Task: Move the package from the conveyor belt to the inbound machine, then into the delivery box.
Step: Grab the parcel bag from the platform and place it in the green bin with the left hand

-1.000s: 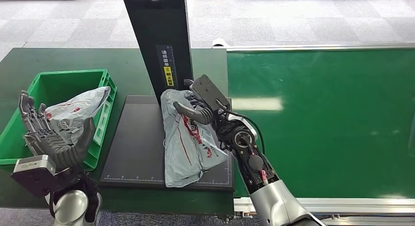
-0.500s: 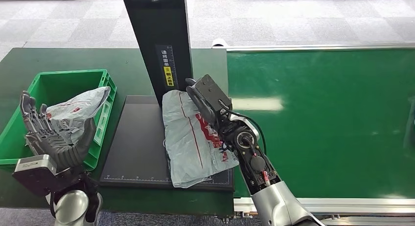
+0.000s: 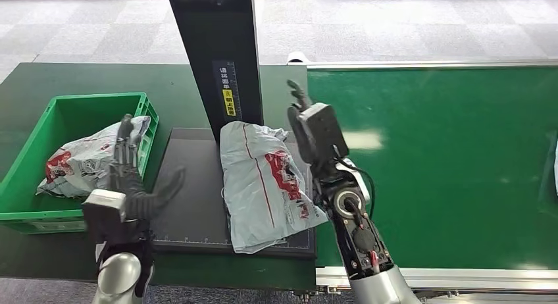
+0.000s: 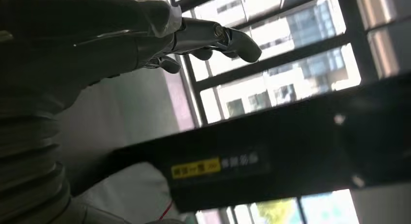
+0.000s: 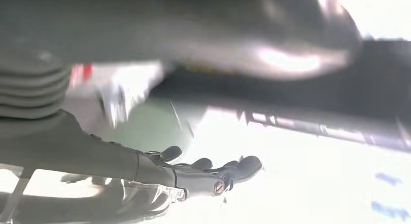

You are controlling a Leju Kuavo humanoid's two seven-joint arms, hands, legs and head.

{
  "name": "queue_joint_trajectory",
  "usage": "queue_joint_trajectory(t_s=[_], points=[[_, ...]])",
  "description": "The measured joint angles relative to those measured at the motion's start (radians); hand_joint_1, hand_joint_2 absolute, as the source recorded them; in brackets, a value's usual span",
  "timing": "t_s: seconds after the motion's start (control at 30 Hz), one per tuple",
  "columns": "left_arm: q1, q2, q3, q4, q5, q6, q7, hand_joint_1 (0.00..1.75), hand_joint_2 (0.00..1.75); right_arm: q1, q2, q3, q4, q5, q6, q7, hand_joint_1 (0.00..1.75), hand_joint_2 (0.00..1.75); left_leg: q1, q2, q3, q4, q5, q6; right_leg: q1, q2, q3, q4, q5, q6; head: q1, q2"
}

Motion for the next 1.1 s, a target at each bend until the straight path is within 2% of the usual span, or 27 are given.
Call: queue_joint_trajectory(t_s=[0.1,0.13,0.2,0.3,0.53,0.67,0.93,0.97,1.07,1.1], points=[[-0.075,-0.009,-0.088,0.189,-0.16,-0.154,0.073,0.0,1.75,0.197,-0.023,-0.143,-0.281,-0.002,-0.198,-0.102,0.0,1.75,0.0,-0.011,-0.001,0.0,-0.001,0.001,0.0,-0.011,0.006,-0.002,-0.003,0.003,0.002,0.0],[-0.096,-0.013,-0.113,0.26,-0.196,-0.168,0.072,0.0,1.75,0.256,-0.026,-0.201,-0.358,-0.006,-0.214,-0.128,0.0,1.75,-0.001,-0.01,-0.001,0.0,-0.002,0.001,-0.001,-0.01,0.008,-0.002,-0.003,0.003,0.002,0.0],[-0.126,-0.022,-0.146,0.372,-0.228,-0.163,0.06,0.0,1.75,0.333,-0.026,-0.293,-0.47,-0.004,-0.186,-0.156,0.0,1.75,-0.001,0.002,0.0,0.0,-0.004,0.001,-0.001,0.001,0.005,-0.002,0.0,0.002,0.003,0.0],[-0.172,-0.031,-0.173,0.483,-0.234,-0.161,0.054,0.0,1.75,0.406,-0.022,-0.363,-0.584,0.023,-0.154,-0.168,0.0,1.75,-0.001,0.009,0.001,0.0,-0.005,0.001,-0.001,0.009,0.003,-0.002,0.001,0.002,0.003,0.0],[-0.223,-0.042,-0.228,0.608,-0.302,-0.227,0.061,0.0,1.75,0.47,-0.019,-0.42,-0.692,0.039,-0.185,-0.178,0.0,1.75,0.0,0.009,0.002,0.0,-0.005,0.001,0.0,0.009,0.004,-0.002,0.001,0.001,0.003,0.0],[-0.278,-0.063,-0.272,0.721,-0.378,-0.241,0.052,0.0,1.75,0.476,-0.02,-0.421,-0.699,0.027,-0.186,-0.179,0.0,1.75,-0.001,0.009,0.002,0.0,-0.005,0.001,0.0,0.009,0.005,-0.002,0.001,0.001,0.003,0.0],[-0.362,-0.102,-0.351,0.895,-0.43,-0.26,0.047,0.01,1.75,0.464,-0.02,-0.397,-0.697,0.058,-0.193,-0.162,0.0,1.75,-0.001,0.004,0.006,0.0,-0.004,0.002,-0.001,0.004,0.012,-0.002,0.0,0.002,0.003,0.0],[-0.368,-0.104,-0.357,0.906,-0.433,-0.26,0.047,0.34,1.75,0.463,-0.02,-0.396,-0.697,0.06,-0.195,-0.162,0.0,1.75,-0.001,0.004,0.007,0.0,-0.004,0.002,-0.001,0.004,0.013,-0.002,-0.001,0.002,0.003,0.0],[-0.389,-0.111,-0.382,0.935,-0.475,-0.251,0.076,1.58,1.75,0.466,-0.02,-0.395,-0.697,0.066,-0.21,-0.164,0.0,1.75,-0.001,0.002,0.01,0.0,-0.005,0.002,-0.001,0.002,0.016,-0.002,-0.002,0.003,0.003,0.0],[-0.397,-0.114,-0.395,0.945,-0.501,-0.239,0.097,1.68,1.75,0.47,-0.02,-0.395,-0.699,0.068,-0.215,-0.167,0.0,1.75,-0.001,0.0,0.011,-0.001,-0.005,0.002,-0.001,0.001,0.018,-0.002,-0.002,0.004,0.003,0.0]])
